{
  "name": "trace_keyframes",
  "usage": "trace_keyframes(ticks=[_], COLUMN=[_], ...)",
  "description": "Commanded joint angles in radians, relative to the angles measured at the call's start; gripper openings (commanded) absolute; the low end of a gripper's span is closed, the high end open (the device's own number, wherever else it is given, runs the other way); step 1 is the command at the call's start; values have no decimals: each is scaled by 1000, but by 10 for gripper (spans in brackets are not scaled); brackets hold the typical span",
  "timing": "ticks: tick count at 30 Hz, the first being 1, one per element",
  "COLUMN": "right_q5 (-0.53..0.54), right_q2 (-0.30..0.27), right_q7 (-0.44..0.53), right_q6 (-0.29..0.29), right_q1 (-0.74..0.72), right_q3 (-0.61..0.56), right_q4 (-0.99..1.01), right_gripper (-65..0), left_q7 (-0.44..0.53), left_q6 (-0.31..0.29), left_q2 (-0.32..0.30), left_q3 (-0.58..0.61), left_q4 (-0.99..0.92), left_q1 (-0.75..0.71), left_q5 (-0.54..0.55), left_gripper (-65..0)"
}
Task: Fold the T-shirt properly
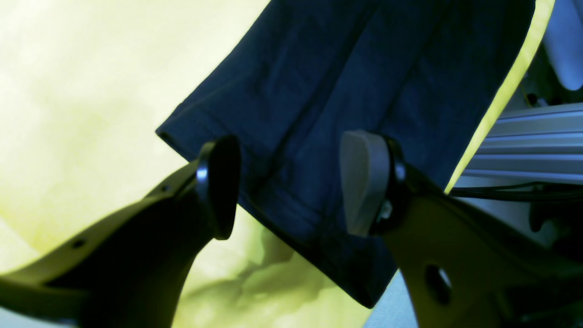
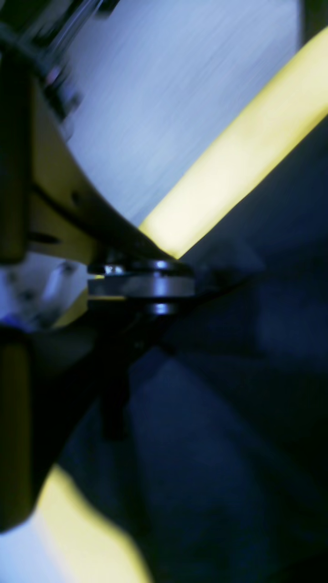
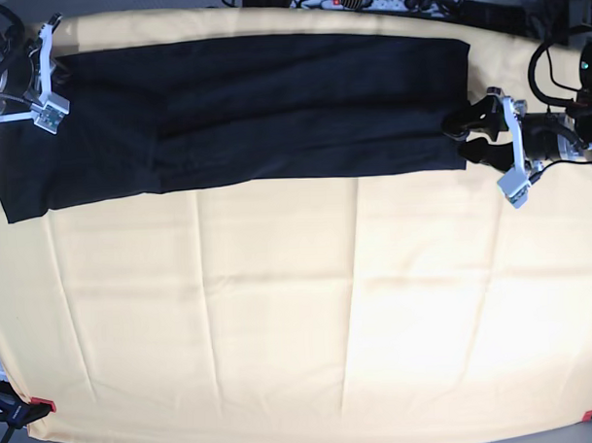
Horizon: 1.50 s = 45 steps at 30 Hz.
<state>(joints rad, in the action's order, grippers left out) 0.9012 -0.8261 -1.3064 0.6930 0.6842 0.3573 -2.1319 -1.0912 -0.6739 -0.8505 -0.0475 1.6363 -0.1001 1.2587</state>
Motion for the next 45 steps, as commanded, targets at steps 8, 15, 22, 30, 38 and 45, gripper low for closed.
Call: trace_keyframes(ticks=[8,15,22,30,38,45], right_q5=[-64,-71,-63,136,45,39], right_q2=[-18,-39,-66,94,302,349], right_q7=[67,40,58,253,310,308], right_q6=[5,5,-5,-81,5,5], right_q1=[0,-3,-2,-20,-176,-333], right_q3=[10,15,182,350,267,181], right_q4=[-4,-3,-78,-71,185,546], right_gripper=[-634,-240,-241,-243,-376,-650], left_q7=[14,-18,-16,-16,-3,-15], left_q6=[-6,-6,-6,39,85,141], left_q2=[-43,-103,-145,-146,-96,20], left_q3=[-15,-15,-15,-15,-41,-196], left_q4=[11,11,11,11,11,11], left_q1=[15,21,54,87,98,97], left_q5=[24,19,-8,-41,-96,-95], left_gripper=[-286,-286,-286,-285,-285,-285])
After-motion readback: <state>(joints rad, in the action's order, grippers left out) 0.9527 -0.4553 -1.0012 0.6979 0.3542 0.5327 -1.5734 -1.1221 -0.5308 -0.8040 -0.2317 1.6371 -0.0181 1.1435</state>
